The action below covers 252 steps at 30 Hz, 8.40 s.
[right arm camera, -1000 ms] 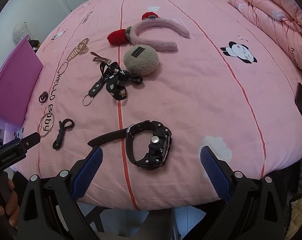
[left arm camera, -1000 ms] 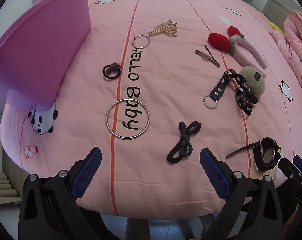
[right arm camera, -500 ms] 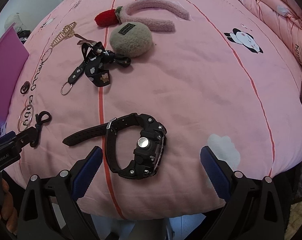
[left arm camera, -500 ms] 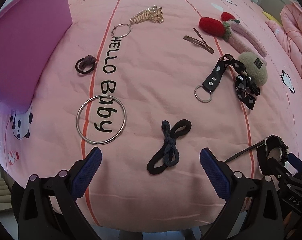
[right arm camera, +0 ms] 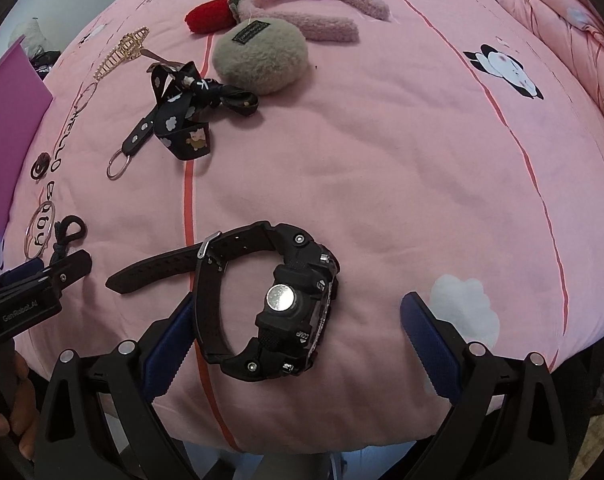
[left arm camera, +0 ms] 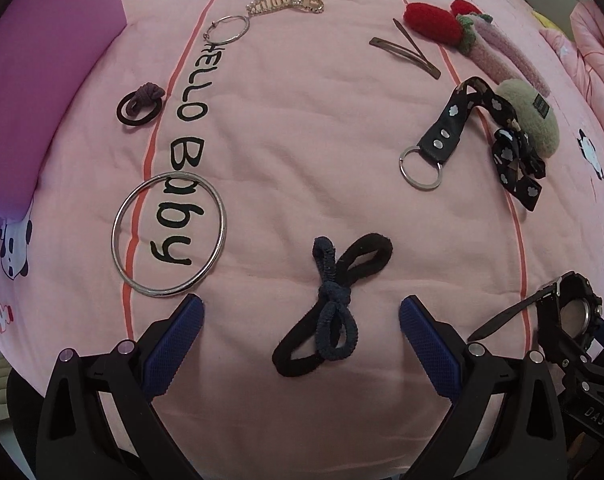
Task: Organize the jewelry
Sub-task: 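Grasp the black hair tie bow with the left tool while the right tool grasps the black watch, then carry the hair tie and watch over the purple tub with both tools, then open the left tool to drop the hair tie while the right tool drops the watch, then move both tools back over the remaining accessories on the bed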
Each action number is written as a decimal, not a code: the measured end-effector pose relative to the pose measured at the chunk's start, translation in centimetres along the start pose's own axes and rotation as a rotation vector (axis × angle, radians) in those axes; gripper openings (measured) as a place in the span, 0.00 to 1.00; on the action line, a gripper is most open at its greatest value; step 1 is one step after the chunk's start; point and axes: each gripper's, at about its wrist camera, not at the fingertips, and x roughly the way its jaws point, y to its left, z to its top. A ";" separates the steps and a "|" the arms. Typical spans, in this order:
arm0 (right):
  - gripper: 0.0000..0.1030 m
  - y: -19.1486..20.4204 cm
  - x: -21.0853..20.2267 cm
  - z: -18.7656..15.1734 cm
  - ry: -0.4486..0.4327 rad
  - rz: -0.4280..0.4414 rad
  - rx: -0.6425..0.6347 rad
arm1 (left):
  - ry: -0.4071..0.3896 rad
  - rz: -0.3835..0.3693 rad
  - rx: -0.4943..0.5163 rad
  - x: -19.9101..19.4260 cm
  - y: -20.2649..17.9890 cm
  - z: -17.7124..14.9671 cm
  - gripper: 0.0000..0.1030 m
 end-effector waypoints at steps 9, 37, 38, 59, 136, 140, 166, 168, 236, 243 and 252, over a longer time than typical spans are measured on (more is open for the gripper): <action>0.91 0.2 1.5 0.0 0.006 -0.027 -0.024 | -0.045 0.063 0.013 1.4 -1.1 -0.4 0.95; 0.59 1.6 0.1 -0.6 -0.054 -0.002 -0.105 | -0.121 0.018 0.027 -2.0 0.4 -1.9 0.12; 0.59 1.4 0.0 -0.6 -0.055 0.011 -0.098 | -0.124 0.015 0.026 -2.2 0.3 -1.8 0.12; 0.58 1.1 -6.4 0.1 -0.197 0.073 -0.084 | -0.280 -0.014 -0.027 -10.3 2.1 -0.2 0.12; 0.60 56.3 -5.6 23.4 -0.039 0.184 -0.882 | -0.144 0.154 -0.648 -13.8 35.9 11.6 0.34; 0.63 56.9 -5.1 22.7 -0.039 0.117 -0.933 | -0.173 0.185 -0.626 -14.5 35.3 11.7 0.63; 0.68 54.8 -8.1 23.2 -0.095 0.157 -0.863 | -0.212 0.170 -0.681 -16.9 35.9 10.3 0.71; 0.68 54.6 -8.6 23.0 -0.103 0.160 -0.862 | -0.218 0.172 -0.683 -17.3 35.9 10.1 0.71; 0.69 7.4 -14.1 4.3 -0.339 0.133 -0.221 | -0.292 0.025 -0.269 -17.8 11.0 -0.5 0.92; 0.69 4.3 -11.2 3.5 -0.311 0.143 -0.132 | -0.253 0.040 -0.244 -14.1 9.4 -1.5 0.92; 0.69 3.4 -7.6 3.7 -0.284 0.156 -0.101 | -0.209 0.053 -0.250 -10.2 9.5 -1.8 0.92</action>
